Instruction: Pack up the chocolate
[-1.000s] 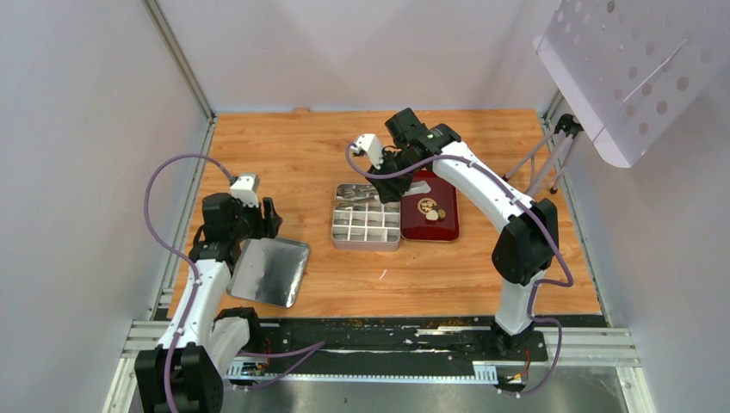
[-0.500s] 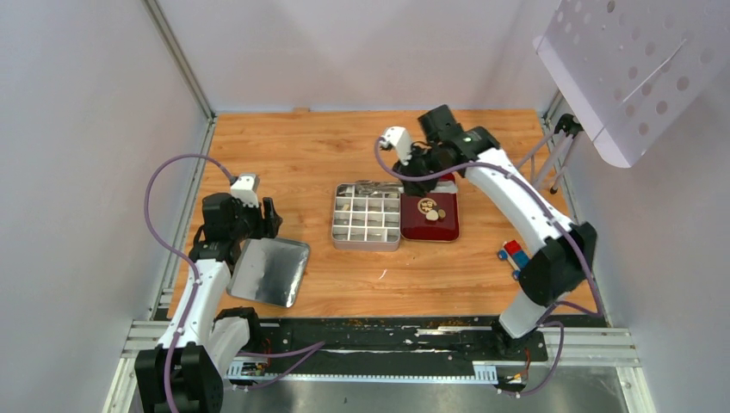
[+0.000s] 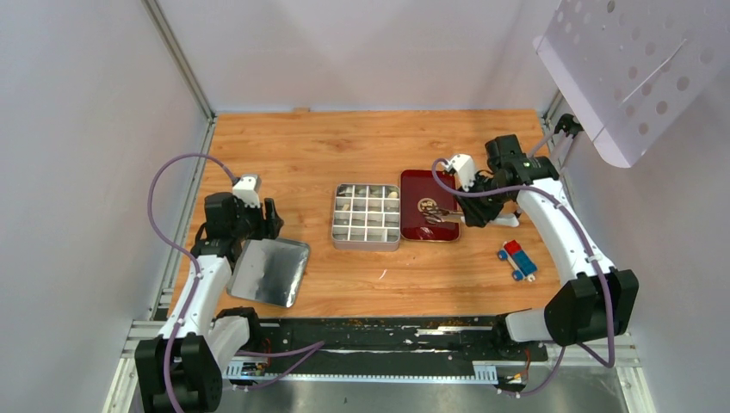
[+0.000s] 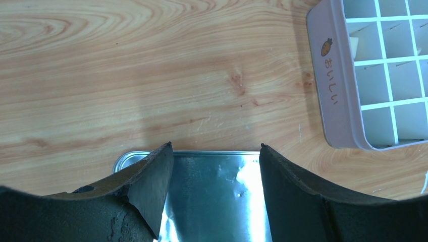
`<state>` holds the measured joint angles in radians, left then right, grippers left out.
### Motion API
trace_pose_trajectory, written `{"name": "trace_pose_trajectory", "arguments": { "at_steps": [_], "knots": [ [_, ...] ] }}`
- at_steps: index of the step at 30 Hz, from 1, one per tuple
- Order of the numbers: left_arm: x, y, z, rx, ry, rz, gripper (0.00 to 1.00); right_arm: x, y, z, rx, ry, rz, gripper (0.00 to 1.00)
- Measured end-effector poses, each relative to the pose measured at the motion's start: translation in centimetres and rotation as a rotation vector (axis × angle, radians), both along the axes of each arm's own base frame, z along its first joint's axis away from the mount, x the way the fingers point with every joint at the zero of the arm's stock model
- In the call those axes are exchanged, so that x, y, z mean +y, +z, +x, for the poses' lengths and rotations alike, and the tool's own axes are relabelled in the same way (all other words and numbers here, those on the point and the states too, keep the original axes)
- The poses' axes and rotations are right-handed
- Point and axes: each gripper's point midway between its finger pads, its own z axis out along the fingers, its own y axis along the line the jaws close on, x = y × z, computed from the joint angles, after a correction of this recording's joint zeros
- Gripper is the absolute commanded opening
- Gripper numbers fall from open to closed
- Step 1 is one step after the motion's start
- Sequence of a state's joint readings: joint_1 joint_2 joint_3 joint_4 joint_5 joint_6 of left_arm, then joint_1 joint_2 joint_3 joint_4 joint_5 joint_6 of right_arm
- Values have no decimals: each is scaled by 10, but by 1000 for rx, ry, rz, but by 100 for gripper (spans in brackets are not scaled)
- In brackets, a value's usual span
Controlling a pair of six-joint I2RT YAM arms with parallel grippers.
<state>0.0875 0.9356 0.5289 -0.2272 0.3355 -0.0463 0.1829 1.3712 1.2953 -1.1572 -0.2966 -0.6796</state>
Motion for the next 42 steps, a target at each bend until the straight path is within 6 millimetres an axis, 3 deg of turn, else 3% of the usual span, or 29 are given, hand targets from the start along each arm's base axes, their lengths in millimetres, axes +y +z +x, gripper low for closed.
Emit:
{"name": "trace_pose_trajectory", "arguments": {
  "at_steps": [13, 30, 38, 42],
  "knots": [
    [-1, 2, 0, -9, -2, -1, 72, -5, -6, -1, 8, 35, -42, 35],
    [0, 3, 0, -10, -2, -1, 72, -5, -23, 26, 23, 40, -83, 39],
    [0, 1, -1, -6, -1, -1, 72, 0, -25, 29, 18, 58, -91, 21],
    [0, 1, -1, -6, -1, -1, 72, 3, -18, 36, 3, 54, -87, 17]
  ]
}}
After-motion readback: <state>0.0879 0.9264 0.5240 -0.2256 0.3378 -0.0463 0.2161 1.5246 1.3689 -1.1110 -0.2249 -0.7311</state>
